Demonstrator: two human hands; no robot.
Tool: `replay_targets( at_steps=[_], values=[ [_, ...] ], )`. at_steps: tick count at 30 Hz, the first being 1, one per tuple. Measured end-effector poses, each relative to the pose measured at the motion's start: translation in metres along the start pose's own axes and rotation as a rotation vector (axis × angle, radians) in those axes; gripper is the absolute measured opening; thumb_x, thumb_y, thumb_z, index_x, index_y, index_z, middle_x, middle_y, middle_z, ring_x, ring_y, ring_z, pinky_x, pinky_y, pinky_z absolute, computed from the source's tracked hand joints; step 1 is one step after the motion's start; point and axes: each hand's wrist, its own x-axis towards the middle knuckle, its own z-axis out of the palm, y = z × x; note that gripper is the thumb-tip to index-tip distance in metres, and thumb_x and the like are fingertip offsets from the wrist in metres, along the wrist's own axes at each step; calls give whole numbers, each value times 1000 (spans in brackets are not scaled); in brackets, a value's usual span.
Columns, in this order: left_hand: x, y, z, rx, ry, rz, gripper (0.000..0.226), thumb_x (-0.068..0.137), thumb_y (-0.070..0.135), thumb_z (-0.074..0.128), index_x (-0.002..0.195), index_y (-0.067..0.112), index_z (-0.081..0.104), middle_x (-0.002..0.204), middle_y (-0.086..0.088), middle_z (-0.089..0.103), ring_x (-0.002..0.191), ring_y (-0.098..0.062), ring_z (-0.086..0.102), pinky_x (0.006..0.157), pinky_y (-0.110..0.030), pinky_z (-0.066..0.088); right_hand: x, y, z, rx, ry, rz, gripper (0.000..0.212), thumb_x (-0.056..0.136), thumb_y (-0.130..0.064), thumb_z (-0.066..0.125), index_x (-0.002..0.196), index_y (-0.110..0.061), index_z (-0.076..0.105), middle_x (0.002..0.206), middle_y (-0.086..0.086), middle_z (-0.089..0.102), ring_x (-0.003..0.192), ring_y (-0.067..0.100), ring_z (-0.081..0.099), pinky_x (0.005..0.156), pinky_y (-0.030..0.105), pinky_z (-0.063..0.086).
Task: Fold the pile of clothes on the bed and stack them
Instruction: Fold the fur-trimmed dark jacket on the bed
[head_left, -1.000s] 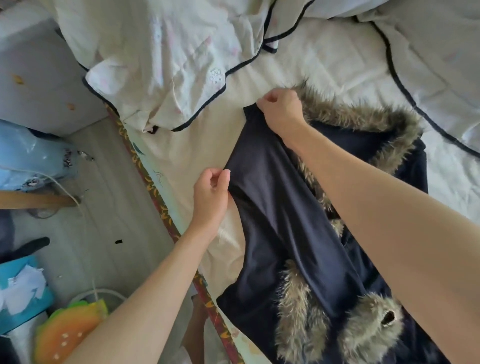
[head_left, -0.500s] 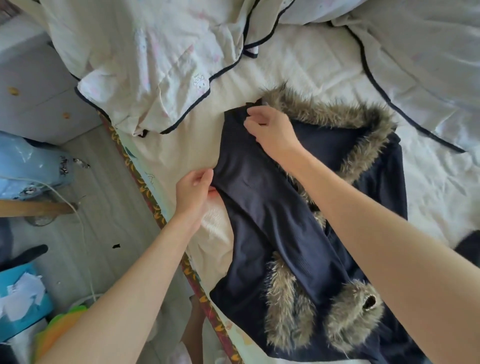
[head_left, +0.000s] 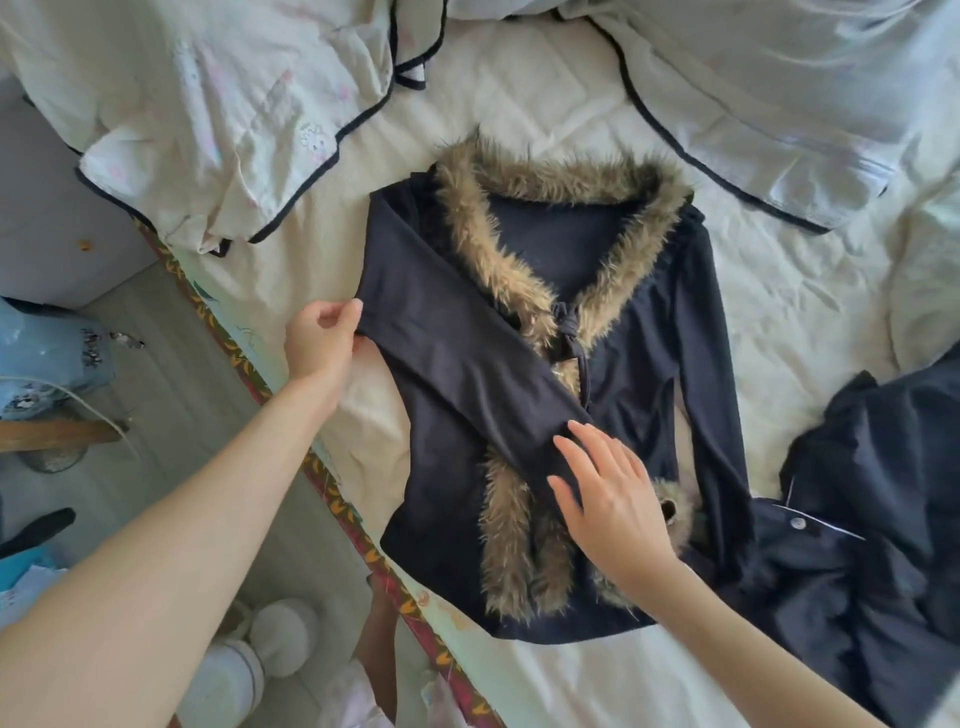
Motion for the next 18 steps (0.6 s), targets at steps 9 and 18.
replay_targets(
  at_steps=[9,18],
  values=[
    [-144,-46,42,786,-299,857,47,96,23,49,141,11,40,154,-14,27,144,-30,19,114,-46,21,-26,35,1,-22,-182,10,43,100,-32,40,140,-16,46,150,5,38,142,23,27,118,46,3],
    [-177,-84,99,1390,-660,809,74,86,74,19,149,39,4,158,-5,-19,143,-30,-20,115,-47,-8,-66,112,-16,224,-59,815,38,94,-29,55,122,-2,53,124,16,50,109,34,50,88,41,42]
  ],
)
